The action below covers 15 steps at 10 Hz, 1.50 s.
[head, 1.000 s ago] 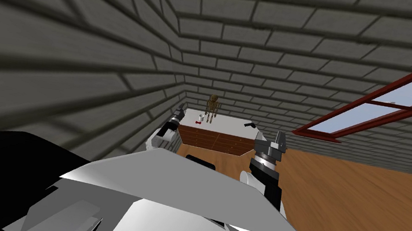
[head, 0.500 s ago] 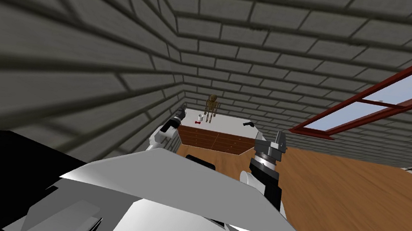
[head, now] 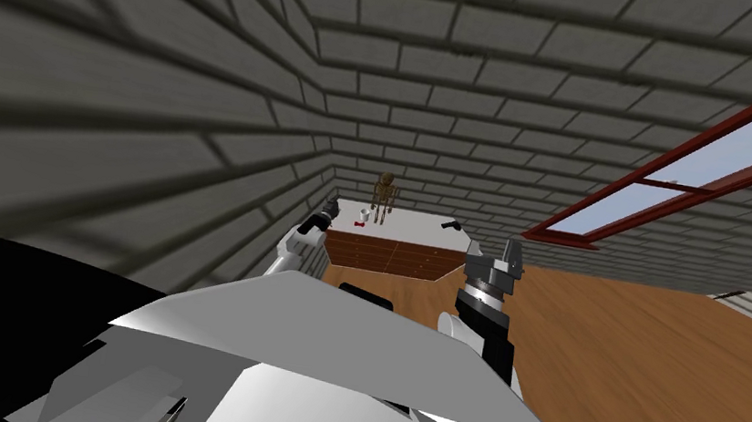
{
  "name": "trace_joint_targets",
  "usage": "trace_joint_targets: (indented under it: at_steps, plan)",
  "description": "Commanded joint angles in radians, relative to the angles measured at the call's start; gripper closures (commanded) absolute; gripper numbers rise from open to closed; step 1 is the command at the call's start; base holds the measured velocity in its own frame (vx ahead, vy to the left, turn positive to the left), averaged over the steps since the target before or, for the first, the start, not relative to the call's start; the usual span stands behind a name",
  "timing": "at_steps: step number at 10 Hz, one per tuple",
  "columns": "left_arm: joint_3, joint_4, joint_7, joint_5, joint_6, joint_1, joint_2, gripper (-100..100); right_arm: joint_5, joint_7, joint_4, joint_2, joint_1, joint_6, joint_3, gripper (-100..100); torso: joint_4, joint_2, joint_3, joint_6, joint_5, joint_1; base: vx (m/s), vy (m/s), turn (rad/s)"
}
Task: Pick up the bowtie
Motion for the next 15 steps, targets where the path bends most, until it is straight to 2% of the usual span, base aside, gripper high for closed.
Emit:
trace_joint_targets:
  at_steps: [1, 3, 4, 5, 6, 7, 8, 10, 11, 12, 13, 15]
  plan:
    - [0.013, 0.05, 0.019, 0.014, 0.05, -0.05, 0.022, -100, 0.0, 0.0, 0.0, 0.0, 0.0, 0.0, 0.0, 0, 0.0, 0.0, 0.0, 0.0, 0.0, 0.0, 0.008, 0.006, -0.057]
    - [0.013, 0.065, 0.019, 0.014, 0.089, -0.051, 0.022, -100, 0.0, 0.0, 0.0, 0.0, 0.0, 0.0, 0.0, 0, 0.0, 0.0, 0.0, 0.0, 0.0, 0.0, 0.007, 0.005, -0.022]
    - [0.021, 0.112, 0.034, 0.024, 0.127, -0.087, 0.037, -100, 0.0, 0.0, 0.0, 0.0, 0.0, 0.0, 0.0, 0, 0.0, 0.0, 0.0, 0.0, 0.0, 0.0, 0.009, 0.003, -0.076]
    - [0.021, 0.112, 0.034, 0.024, 0.152, -0.087, 0.037, -100, 0.0, 0.0, 0.0, 0.0, 0.0, 0.0, 0.0, 0, 0.0, 0.0, 0.0, 0.0, 0.0, 0.0, 0.01, 0.006, -0.042]
    - [0.03, 0.153, 0.051, 0.033, 0.183, -0.122, 0.051, -100, 0.0, 0.0, 0.0, 0.0, 0.0, 0.0, 0.0, 0, 0.0, 0.0, 0.0, 0.0, 0.0, 0.0, 0.014, 0.009, -0.068]
    - [0.03, 0.16, 0.051, 0.033, 0.216, -0.122, 0.051, -100, 0.0, 0.0, 0.0, 0.0, 0.0, 0.0, 0.0, 0, 0.0, -0.001, 0.0, 0.0, 0.0, 0.0, 0.012, 0.009, -0.042]
    - [0.038, 0.198, 0.069, 0.043, 0.245, -0.156, 0.064, -100, 0.0, 0.0, 0.0, 0.0, 0.0, 0.0, 0.0, 0, 0.0, 0.0, 0.0, 0.0, 0.0, 0.0, 0.016, 0.005, -0.063]
    - [0.038, 0.208, 0.069, 0.043, 0.282, -0.156, 0.064, -100, 0.0, 0.0, 0.0, 0.0, 0.0, 0.0, 0.0, 0, 0.0, 0.0, 0.0, 0.0, 0.0, 0.0, 0.009, 0.005, -0.026]
    - [0.045, 0.256, 0.087, 0.052, 0.315, -0.189, 0.076, -100, 0.0, 0.0, 0.0, 0.0, 0.0, 0.0, 0.0, 0, 0.0, 0.0, 0.0, 0.0, 0.0, 0.0, 0.013, -0.001, -0.083]
    - [0.045, 0.258, 0.087, 0.052, 0.339, -0.189, 0.076, -100, 0.0, 0.0, 0.0, 0.0, 0.0, 0.0, 0.0, 0, 0.0, 0.0, 0.0, 0.0, 0.0, -0.001, 0.014, 0.002, -0.051]
    - [0.052, 0.301, 0.106, 0.061, 0.37, -0.221, 0.087, -100, 0.0, 0.0, 0.0, 0.0, 0.0, 0.0, 0.0, 0, 0.0, 0.0, 0.0, 0.0, 0.0, -0.001, 0.024, 0.0, -0.085]
    - [0.052, 0.308, 0.106, 0.061, 0.411, -0.221, 0.087, -100, 0.0, 0.0, 0.0, 0.0, 0.0, 0.0, 0.0, 0, 0.0, -0.001, -0.001, 0.0, 0.0, -0.001, 0.013, 0.002, -0.019]
